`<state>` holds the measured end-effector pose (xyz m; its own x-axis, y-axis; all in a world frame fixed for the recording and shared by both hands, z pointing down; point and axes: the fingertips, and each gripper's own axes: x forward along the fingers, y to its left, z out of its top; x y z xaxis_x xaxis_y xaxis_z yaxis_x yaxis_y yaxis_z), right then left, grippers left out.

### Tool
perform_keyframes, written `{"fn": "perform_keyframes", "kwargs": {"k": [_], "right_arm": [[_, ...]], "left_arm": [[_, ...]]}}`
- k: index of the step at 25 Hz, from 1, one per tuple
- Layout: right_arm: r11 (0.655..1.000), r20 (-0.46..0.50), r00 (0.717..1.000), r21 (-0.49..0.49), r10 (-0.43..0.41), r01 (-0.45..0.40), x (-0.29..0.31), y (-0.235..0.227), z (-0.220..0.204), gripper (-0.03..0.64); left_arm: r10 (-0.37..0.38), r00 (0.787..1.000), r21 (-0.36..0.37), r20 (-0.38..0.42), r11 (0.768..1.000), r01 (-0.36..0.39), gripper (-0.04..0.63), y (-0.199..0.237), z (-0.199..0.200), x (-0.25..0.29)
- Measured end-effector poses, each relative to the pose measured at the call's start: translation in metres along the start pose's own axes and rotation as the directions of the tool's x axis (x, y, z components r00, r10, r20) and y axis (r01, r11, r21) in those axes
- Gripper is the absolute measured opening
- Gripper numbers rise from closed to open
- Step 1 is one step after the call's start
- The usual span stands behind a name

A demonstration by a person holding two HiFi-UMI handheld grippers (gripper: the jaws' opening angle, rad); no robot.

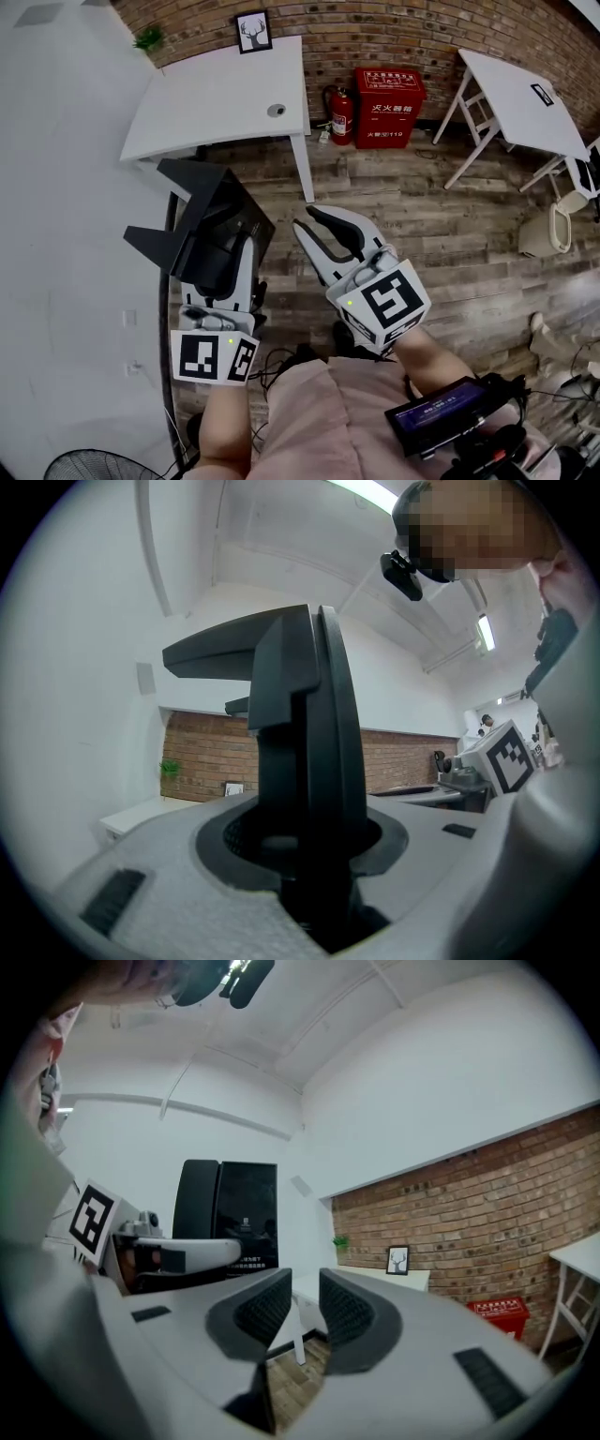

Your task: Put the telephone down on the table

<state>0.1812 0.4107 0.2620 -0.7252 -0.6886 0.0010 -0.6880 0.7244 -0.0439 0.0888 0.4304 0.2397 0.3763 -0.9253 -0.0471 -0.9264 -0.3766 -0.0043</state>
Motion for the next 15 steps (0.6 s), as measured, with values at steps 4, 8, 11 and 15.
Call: {"fn": "perform_keyframes", "kwargs": {"k": [4, 8, 11, 15], "right_arm": [[0.999, -0.008, 0.999, 0.011, 0.04, -0.04, 0.015, -0.016, -0.001, 0.126], [0.998, -0.011, 0.998, 0.004, 0.062, -0.062, 0.03, -0.02, 0.0, 0.132], [0.997, -0.025, 0.997, 0.0, 0.076, -0.076, 0.048, -0.023, -0.005, 0.134], [0.996, -0.057, 0.995, -0.024, 0.086, -0.088, 0.083, -0.024, -0.018, 0.135]], "left_arm": [[-0.019, 1.0, 0.03, -0.011, 0.999, 0.02, 0.161, 0.002, 0.0, 0.02], [0.002, 1.0, 0.026, -0.017, 1.0, -0.001, 0.161, 0.012, -0.003, 0.026], [0.017, 1.0, 0.011, -0.012, 1.0, -0.017, 0.161, 0.028, -0.008, 0.032], [0.013, 1.0, 0.003, -0.015, 1.0, -0.013, 0.161, 0.058, -0.021, 0.047]]}}
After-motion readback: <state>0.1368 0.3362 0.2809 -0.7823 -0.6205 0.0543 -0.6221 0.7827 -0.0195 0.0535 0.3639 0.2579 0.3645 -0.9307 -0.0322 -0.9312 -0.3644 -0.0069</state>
